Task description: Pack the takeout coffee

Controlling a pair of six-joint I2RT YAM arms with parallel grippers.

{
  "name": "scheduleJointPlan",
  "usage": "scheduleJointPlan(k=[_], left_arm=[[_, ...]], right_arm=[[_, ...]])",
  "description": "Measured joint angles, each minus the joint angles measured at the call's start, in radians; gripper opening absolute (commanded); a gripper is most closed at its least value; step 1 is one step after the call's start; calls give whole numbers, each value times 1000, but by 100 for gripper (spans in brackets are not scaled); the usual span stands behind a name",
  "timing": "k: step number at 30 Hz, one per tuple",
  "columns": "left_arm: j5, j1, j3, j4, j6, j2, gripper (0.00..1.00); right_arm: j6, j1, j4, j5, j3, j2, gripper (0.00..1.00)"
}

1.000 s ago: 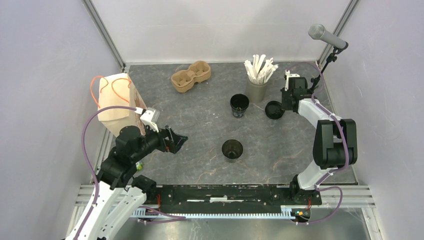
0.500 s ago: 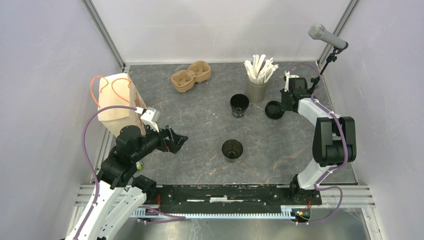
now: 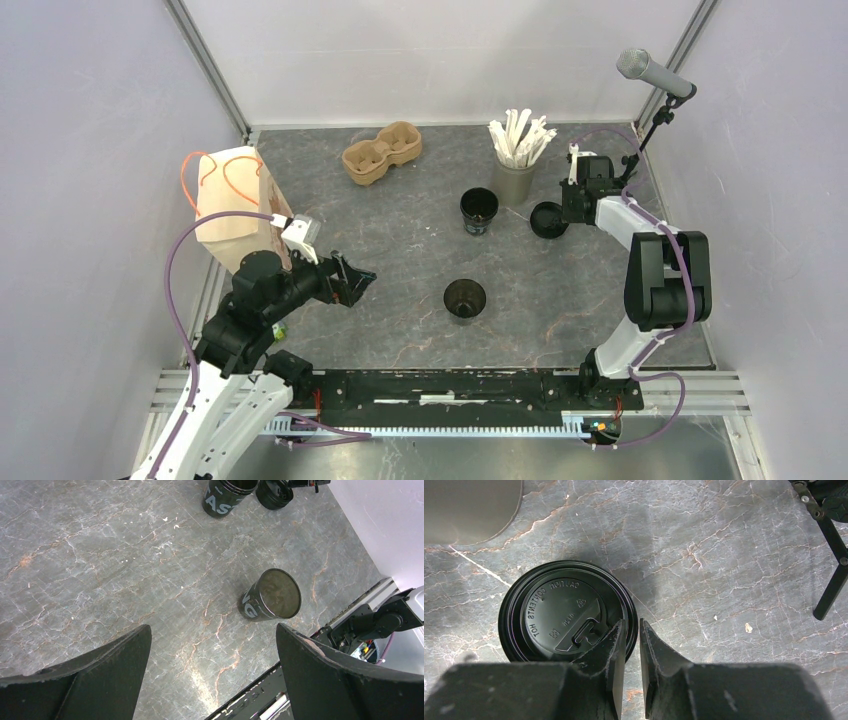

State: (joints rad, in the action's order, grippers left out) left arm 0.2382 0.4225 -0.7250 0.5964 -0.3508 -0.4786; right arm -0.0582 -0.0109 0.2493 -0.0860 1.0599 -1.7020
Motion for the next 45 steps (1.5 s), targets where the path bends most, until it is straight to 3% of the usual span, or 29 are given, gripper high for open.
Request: scheduleJointPlan(k=[10,22,45], left_arm=[[0,0,0,0,0,-2,100],[0,0,0,0,0,-3,100],[0,0,1,0,0,-3,100]], right_arm=[[-1,0,0,4,0,-7,18],[0,0,0,4,0,-15,0],[14,-35,16,-60,0,79,0]])
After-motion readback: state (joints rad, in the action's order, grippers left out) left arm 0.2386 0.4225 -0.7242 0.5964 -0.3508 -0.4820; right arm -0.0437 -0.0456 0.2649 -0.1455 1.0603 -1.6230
